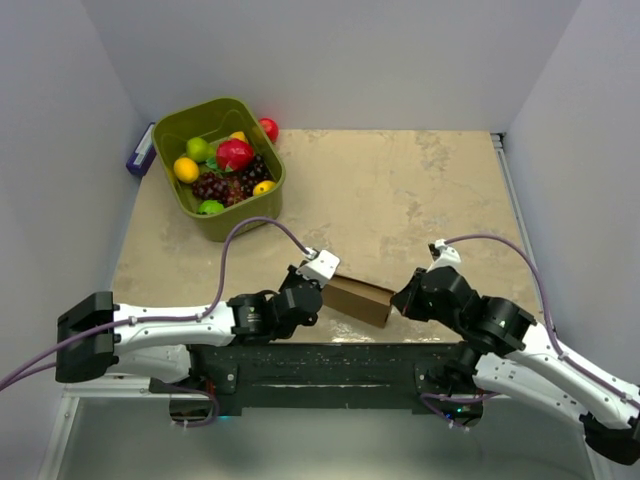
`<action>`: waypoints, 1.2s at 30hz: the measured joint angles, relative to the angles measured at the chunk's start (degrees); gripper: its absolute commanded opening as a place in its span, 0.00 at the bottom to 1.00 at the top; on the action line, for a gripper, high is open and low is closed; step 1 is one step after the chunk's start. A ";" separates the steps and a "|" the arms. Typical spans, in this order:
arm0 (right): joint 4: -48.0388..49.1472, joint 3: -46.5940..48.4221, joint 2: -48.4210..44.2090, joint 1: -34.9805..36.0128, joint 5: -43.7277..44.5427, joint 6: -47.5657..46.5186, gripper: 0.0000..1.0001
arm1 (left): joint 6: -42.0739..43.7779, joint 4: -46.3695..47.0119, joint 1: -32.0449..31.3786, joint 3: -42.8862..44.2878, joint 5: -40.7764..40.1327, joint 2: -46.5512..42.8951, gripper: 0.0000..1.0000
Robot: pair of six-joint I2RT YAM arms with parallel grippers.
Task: Fold the paper box
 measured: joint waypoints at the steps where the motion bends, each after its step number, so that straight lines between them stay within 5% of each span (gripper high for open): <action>1: 0.11 -0.28 -0.61 0.00 -0.02 0.33 0.00 | 0.13 0.24 0.00 0.00 0.00 0.15 0.00; 36: 1.66 -4.15 -5.81 -0.04 -0.07 4.44 0.00 | 3.91 4.31 -1.51 -0.48 -2.84 2.69 0.00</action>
